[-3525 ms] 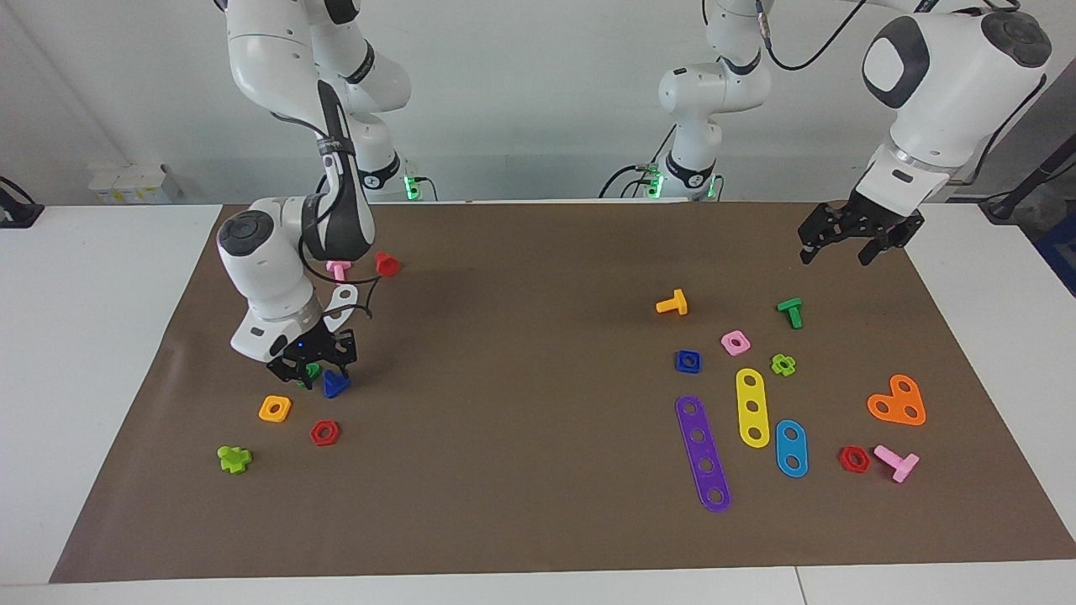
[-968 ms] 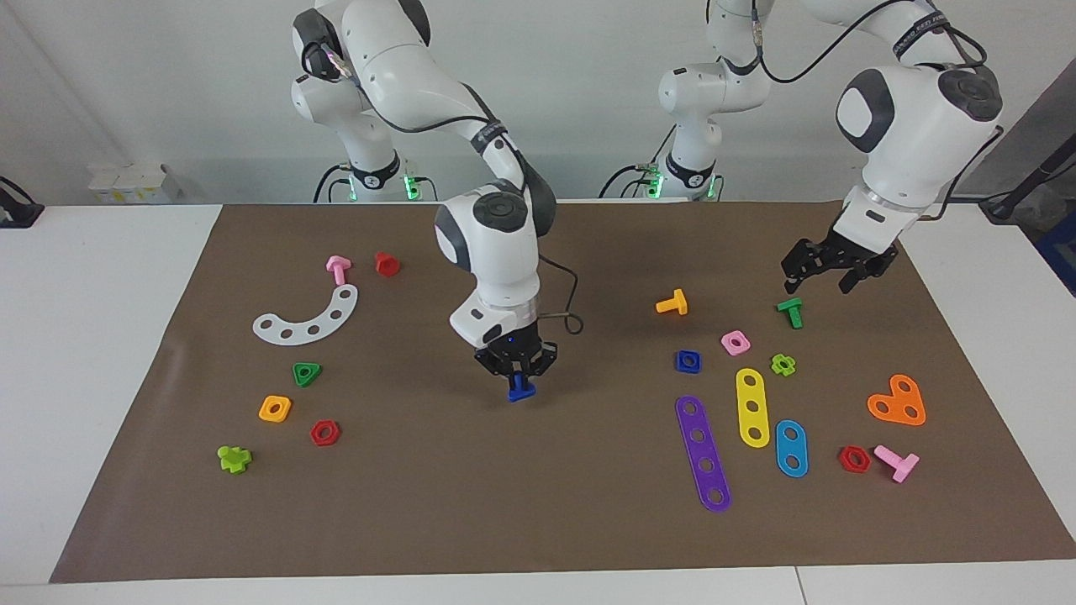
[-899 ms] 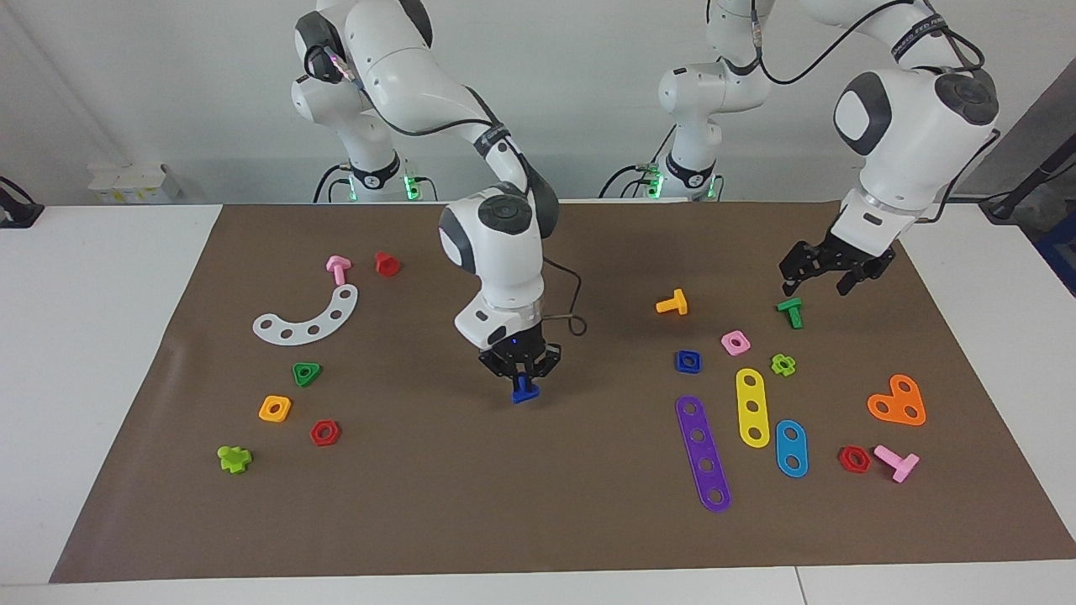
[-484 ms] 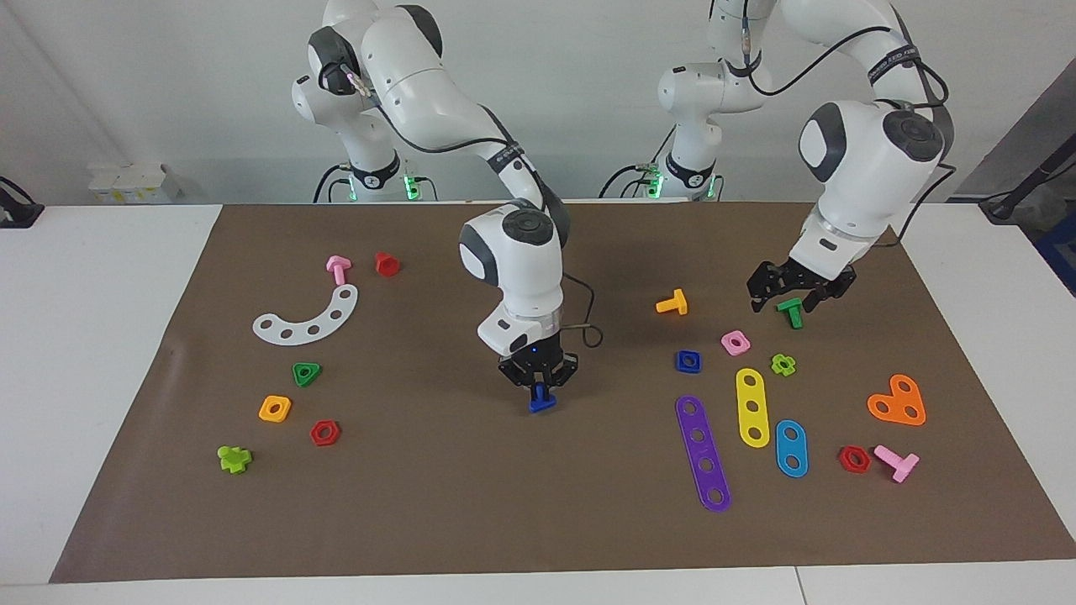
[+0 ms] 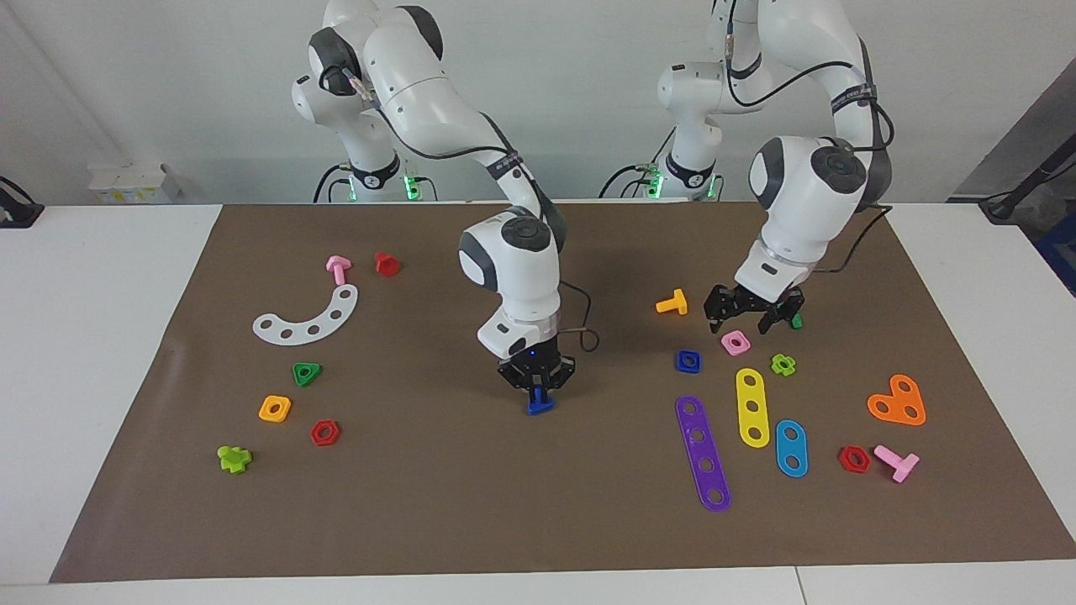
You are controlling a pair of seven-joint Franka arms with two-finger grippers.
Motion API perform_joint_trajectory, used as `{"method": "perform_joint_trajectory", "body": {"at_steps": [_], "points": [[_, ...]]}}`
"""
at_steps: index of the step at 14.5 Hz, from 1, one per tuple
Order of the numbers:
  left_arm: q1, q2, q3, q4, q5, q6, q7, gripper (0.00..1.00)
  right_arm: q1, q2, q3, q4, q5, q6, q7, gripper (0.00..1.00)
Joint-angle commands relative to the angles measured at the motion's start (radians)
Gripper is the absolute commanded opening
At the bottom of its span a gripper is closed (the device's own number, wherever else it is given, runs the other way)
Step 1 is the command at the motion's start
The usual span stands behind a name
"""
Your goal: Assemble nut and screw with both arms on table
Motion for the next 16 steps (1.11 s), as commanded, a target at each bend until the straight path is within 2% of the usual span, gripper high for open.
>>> {"method": "perform_joint_trajectory", "body": {"at_steps": [1, 4, 7, 9, 16], "points": [[-0.045, 0.049, 0.015, -0.019, -0.012, 0.085, 0.022, 0.88, 0.004, -0.007, -0.004, -0.015, -0.026, 0.023, 0.06, 1.0], [-0.048, 0.092, 0.015, -0.019, -0.009, 0.132, 0.062, 0.88, 0.006, -0.03, -0.005, 0.0, -0.016, 0.009, 0.105, 1.0], [-0.068, 0.153, 0.017, -0.021, -0.003, 0.174, 0.093, 0.86, -0.047, -0.163, -0.002, -0.003, -0.009, -0.099, 0.11, 1.0], [-0.076, 0.159, 0.017, -0.046, -0.001, 0.187, 0.093, 0.85, -0.089, -0.248, -0.001, -0.006, -0.007, -0.185, 0.096, 1.0], [-0.081, 0.161, 0.017, -0.083, 0.002, 0.189, 0.11, 0.75, -0.324, -0.47, -0.002, -0.006, 0.1, -0.478, -0.258, 1.0]]}}
